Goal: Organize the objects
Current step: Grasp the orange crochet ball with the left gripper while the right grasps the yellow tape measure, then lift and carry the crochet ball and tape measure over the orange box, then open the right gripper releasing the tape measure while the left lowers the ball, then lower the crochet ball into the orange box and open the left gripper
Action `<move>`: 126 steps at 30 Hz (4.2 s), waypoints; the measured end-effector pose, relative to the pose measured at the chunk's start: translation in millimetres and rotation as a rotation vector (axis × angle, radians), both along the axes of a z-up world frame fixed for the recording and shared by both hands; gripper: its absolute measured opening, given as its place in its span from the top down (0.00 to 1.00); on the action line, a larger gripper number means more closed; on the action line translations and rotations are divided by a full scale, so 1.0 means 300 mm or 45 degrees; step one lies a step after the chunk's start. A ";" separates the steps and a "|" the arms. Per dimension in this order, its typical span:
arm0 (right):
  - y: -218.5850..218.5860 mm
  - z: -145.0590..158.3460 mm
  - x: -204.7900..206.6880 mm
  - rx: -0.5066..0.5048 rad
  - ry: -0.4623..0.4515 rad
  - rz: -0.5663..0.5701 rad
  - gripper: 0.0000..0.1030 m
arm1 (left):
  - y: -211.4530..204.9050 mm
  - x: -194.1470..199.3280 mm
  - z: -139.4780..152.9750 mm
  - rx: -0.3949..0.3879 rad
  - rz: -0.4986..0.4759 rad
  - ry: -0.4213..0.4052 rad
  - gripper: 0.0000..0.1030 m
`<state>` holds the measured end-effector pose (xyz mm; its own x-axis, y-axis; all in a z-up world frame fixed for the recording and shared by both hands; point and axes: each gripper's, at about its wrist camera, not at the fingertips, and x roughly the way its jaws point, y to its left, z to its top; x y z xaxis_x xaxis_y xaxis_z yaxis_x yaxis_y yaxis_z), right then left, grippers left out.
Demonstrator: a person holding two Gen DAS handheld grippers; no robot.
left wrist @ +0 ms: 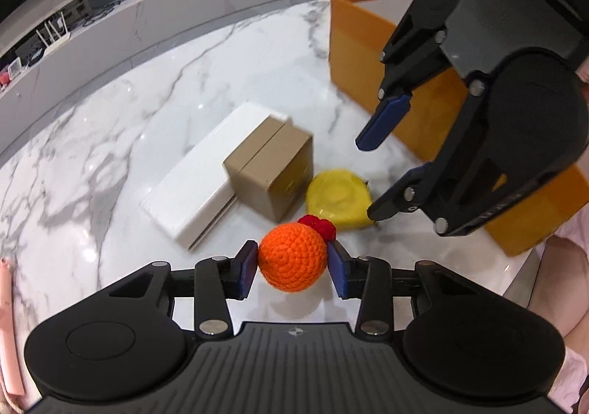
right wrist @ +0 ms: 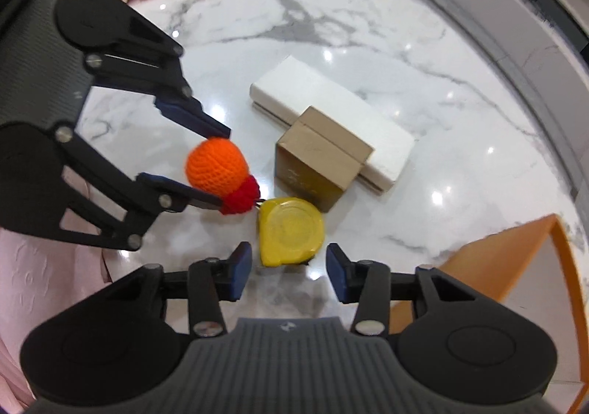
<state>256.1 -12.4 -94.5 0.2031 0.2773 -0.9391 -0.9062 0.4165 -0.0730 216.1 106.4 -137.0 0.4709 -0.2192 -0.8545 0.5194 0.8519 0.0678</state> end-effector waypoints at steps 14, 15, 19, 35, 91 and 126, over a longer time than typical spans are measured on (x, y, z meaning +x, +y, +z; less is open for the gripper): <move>0.138 -0.146 0.109 -0.171 0.143 -0.147 0.40 | 0.071 0.027 -0.054 -0.083 0.053 0.075 0.55; 0.139 -0.155 0.112 -0.183 0.153 -0.172 0.40 | 0.071 0.025 -0.054 -0.085 0.050 0.075 0.55; 0.135 -0.168 0.102 -0.174 0.128 -0.210 0.42 | 0.063 0.022 -0.052 -0.069 0.031 0.075 0.55; -0.001 -0.045 -0.012 0.055 0.068 -0.390 0.48 | 0.060 -0.047 0.041 -0.087 0.071 0.002 0.55; -0.653 -0.058 0.133 -0.116 0.021 -0.298 0.47 | -0.678 0.199 0.126 -0.099 -0.383 -0.024 0.55; -0.887 0.186 0.082 -0.104 -0.197 -0.323 0.59 | -0.971 0.255 0.032 -0.108 -0.566 0.154 0.55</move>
